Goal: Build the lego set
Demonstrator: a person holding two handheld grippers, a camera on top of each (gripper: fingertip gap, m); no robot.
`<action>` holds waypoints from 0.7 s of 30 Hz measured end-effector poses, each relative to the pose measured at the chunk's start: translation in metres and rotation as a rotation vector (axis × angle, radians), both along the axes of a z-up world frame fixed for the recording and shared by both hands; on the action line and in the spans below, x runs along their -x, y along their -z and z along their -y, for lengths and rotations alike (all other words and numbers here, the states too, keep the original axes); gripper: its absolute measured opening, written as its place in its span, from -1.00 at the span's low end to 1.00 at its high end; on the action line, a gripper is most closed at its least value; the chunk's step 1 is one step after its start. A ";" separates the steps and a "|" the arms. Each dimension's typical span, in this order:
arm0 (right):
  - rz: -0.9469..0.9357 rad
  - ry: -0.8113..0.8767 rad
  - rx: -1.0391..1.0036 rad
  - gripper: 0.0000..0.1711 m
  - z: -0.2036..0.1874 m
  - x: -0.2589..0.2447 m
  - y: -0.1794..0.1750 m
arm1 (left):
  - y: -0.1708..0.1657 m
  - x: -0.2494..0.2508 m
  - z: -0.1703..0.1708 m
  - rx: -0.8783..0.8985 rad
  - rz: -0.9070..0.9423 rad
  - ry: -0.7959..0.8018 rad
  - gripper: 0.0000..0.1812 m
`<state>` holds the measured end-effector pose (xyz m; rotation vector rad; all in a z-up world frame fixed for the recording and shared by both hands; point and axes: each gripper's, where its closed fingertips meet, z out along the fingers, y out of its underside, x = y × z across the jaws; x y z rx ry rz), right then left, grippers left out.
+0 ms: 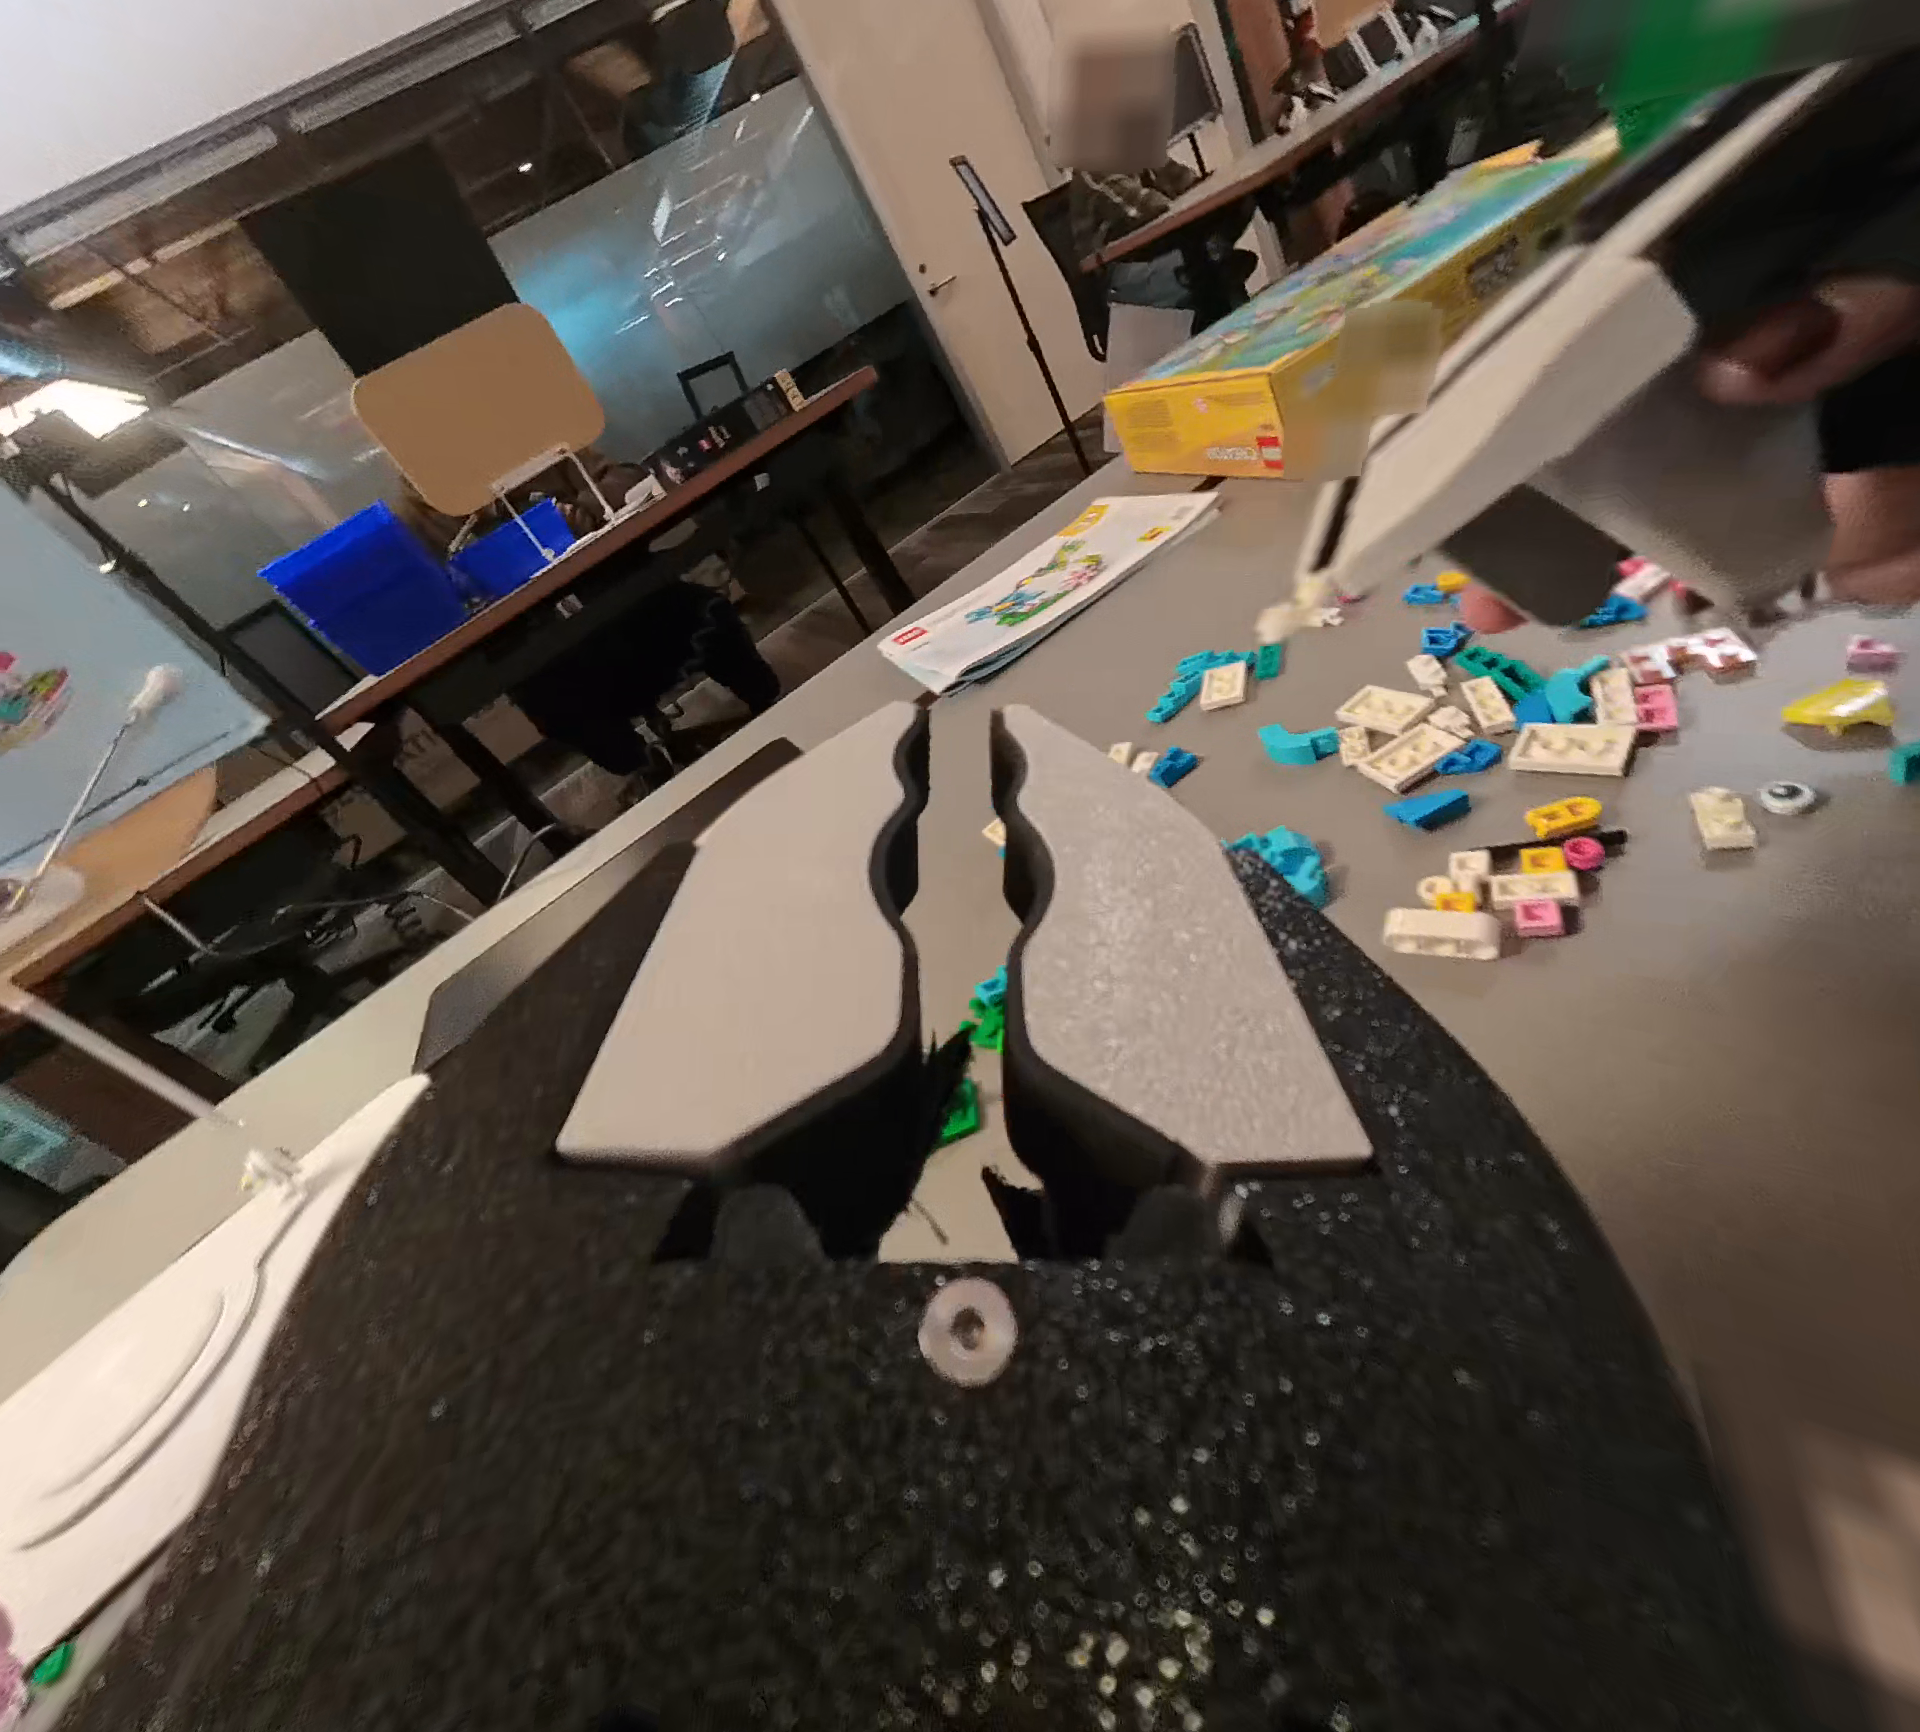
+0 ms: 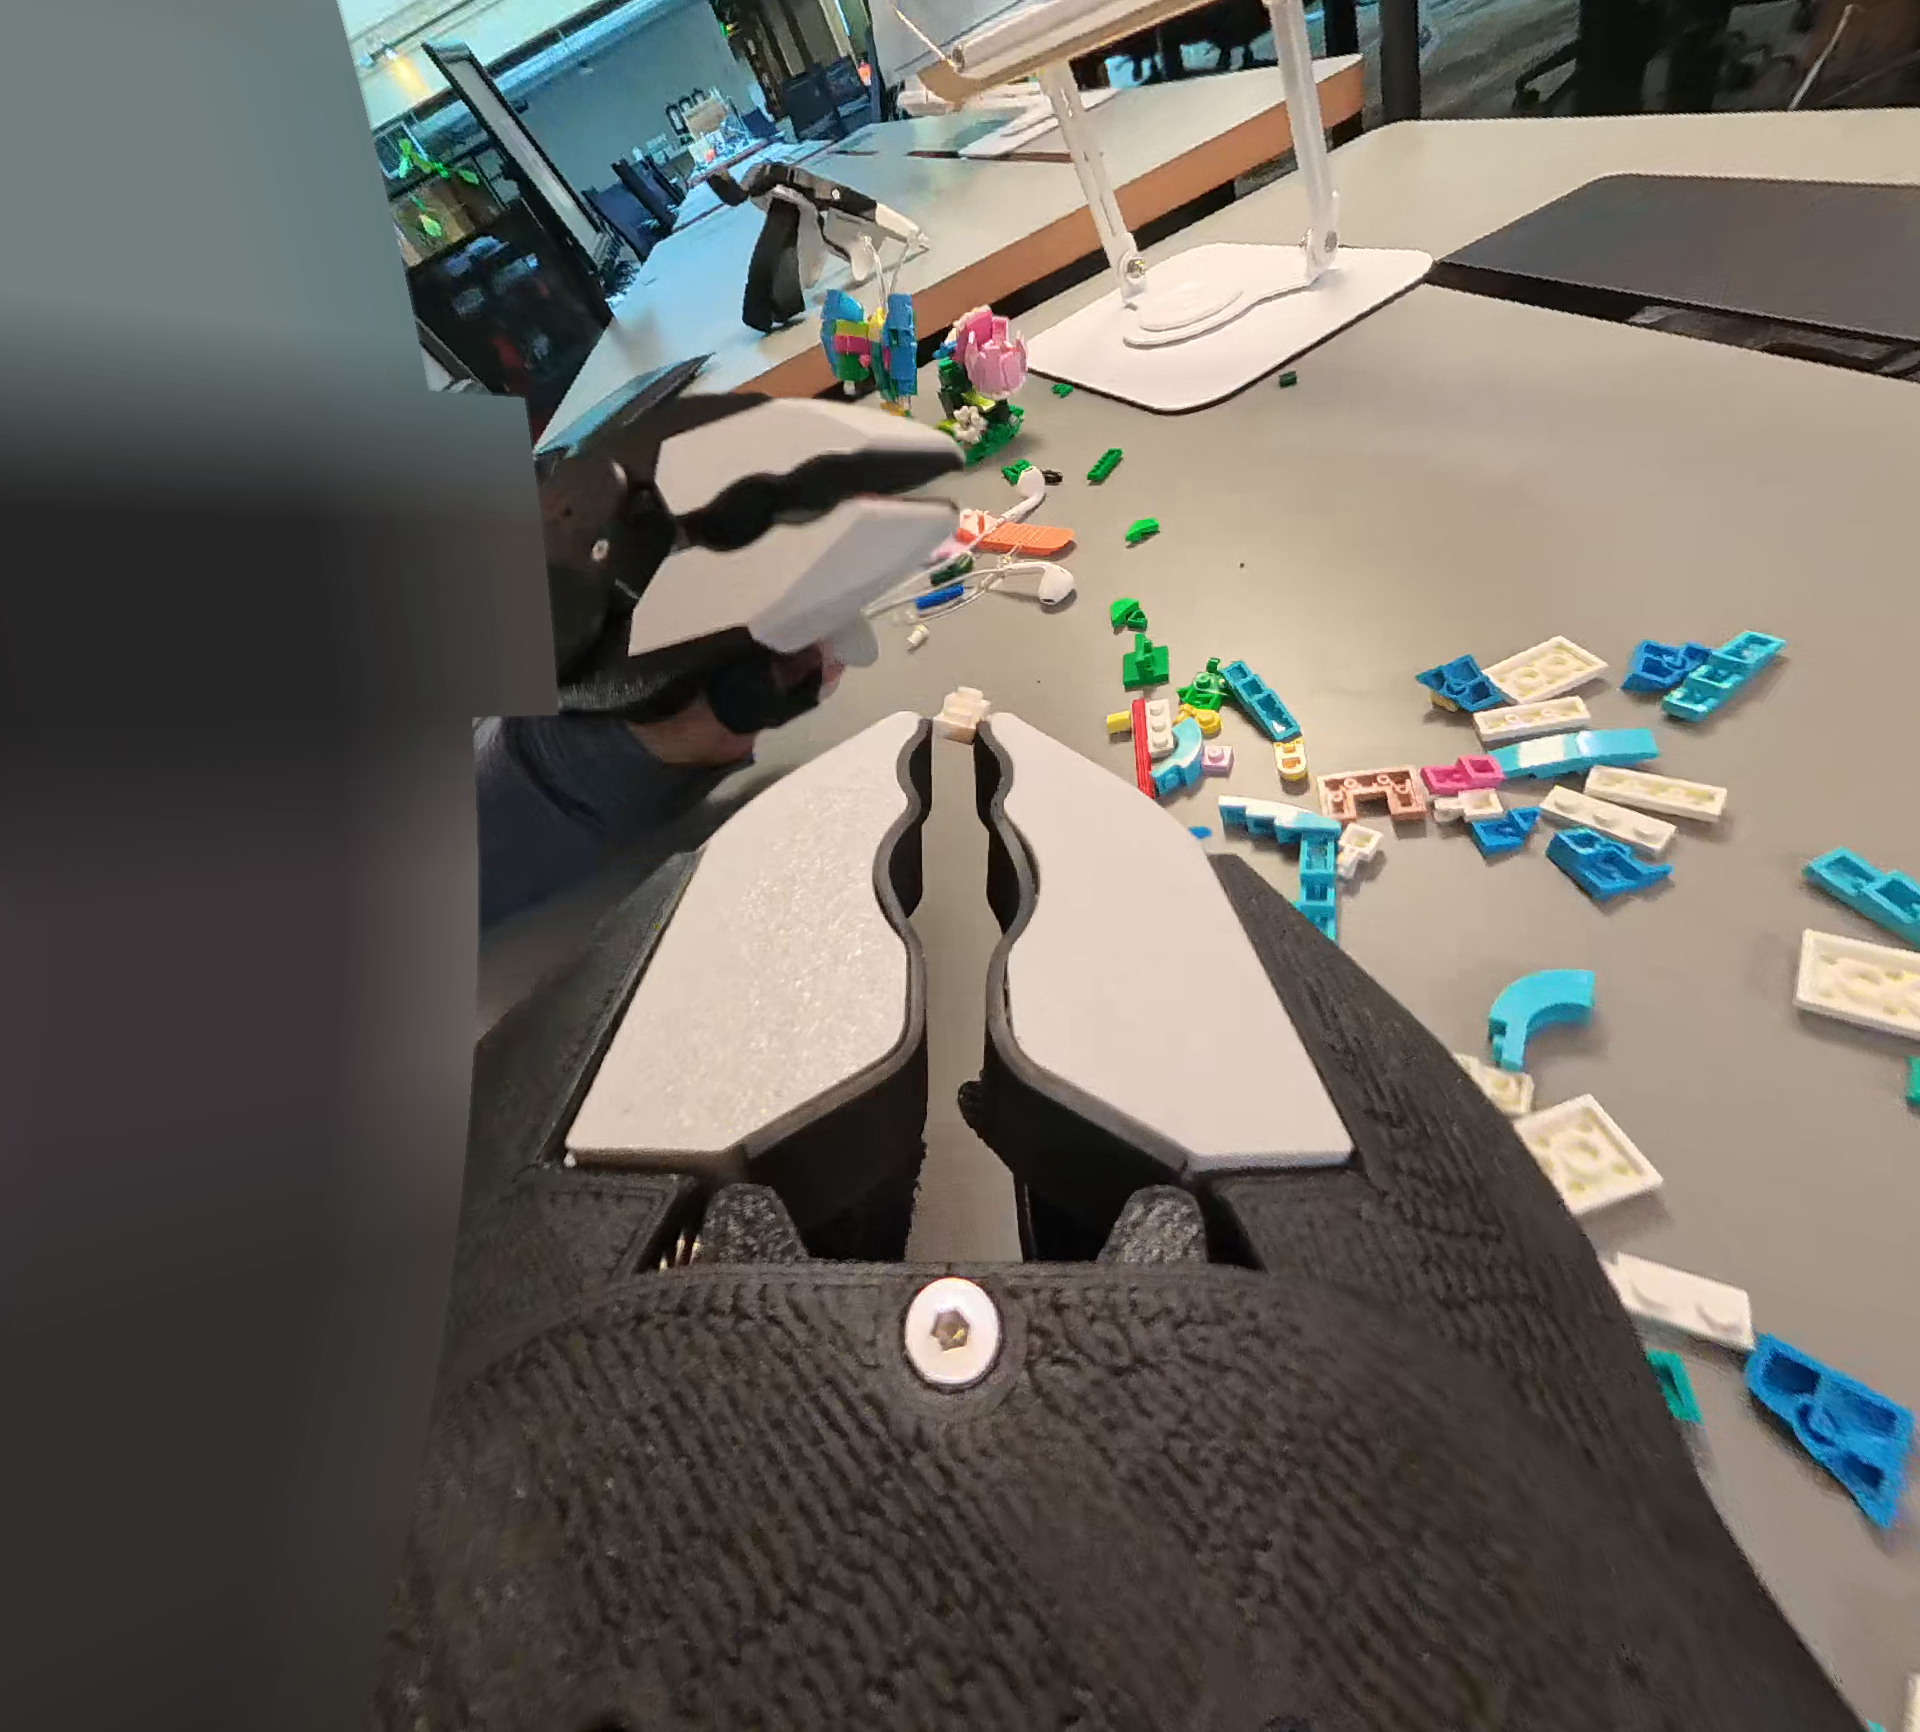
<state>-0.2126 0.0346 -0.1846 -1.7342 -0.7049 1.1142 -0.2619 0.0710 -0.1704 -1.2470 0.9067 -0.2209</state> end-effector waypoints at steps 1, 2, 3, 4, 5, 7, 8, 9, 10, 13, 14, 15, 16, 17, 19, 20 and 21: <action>0.009 0.008 -0.004 -0.93 0.001 -0.002 0.002 | -0.001 0.003 -0.002 0.005 0.018 -0.005 -0.90; 0.015 0.014 -0.010 -0.93 0.002 -0.004 0.002 | -0.001 0.004 -0.003 0.009 0.031 -0.008 -0.91; 0.017 0.019 -0.016 -0.93 0.002 -0.005 0.002 | 0.000 0.005 -0.004 0.014 0.037 -0.008 -0.91; 0.018 0.024 -0.022 -0.93 0.003 -0.006 0.001 | 0.002 0.004 -0.004 0.018 0.034 -0.006 -0.91; 0.019 0.032 -0.030 -0.93 0.002 -0.008 0.000 | 0.004 0.003 -0.005 0.022 0.026 -0.005 -0.91; 0.016 0.042 -0.050 -0.93 0.002 -0.010 -0.003 | 0.007 0.001 -0.004 0.025 0.016 0.000 -0.92; 0.016 0.048 -0.060 -0.93 0.001 -0.011 -0.005 | 0.007 0.000 -0.004 0.024 0.016 0.003 -0.92; 0.020 0.058 -0.074 -0.93 0.001 -0.012 -0.006 | 0.007 0.000 -0.004 0.026 0.019 0.005 -0.92; 0.023 0.066 -0.091 -0.93 0.000 -0.013 -0.008 | 0.006 0.000 -0.004 0.031 0.025 0.008 -0.92; 0.043 0.096 -0.149 -0.93 -0.001 -0.014 -0.013 | 0.004 0.004 -0.006 0.054 0.062 0.005 -0.92; 0.057 0.109 -0.170 -0.93 -0.002 -0.015 -0.014 | 0.004 0.006 -0.007 0.065 0.079 0.003 -0.92; 0.071 0.115 -0.188 -0.93 -0.001 -0.014 -0.015 | 0.002 0.008 -0.009 0.075 0.097 0.000 -0.92; 0.086 0.114 -0.197 -0.93 -0.001 -0.013 -0.014 | 0.001 0.010 -0.010 0.082 0.114 -0.005 -0.92; 0.105 0.107 -0.199 -0.93 0.001 -0.011 -0.012 | 0.000 0.013 -0.011 0.086 0.127 -0.012 -0.92; 0.145 0.091 -0.208 -0.93 0.004 -0.007 -0.008 | -0.002 0.017 -0.014 0.091 0.147 -0.028 -0.93; 0.165 0.086 -0.211 -0.93 0.005 -0.006 -0.006 | -0.002 0.019 -0.015 0.093 0.154 -0.033 -0.93; 0.184 0.081 -0.216 -0.93 0.007 -0.004 -0.004 | -0.003 0.020 -0.015 0.097 0.160 -0.034 -0.93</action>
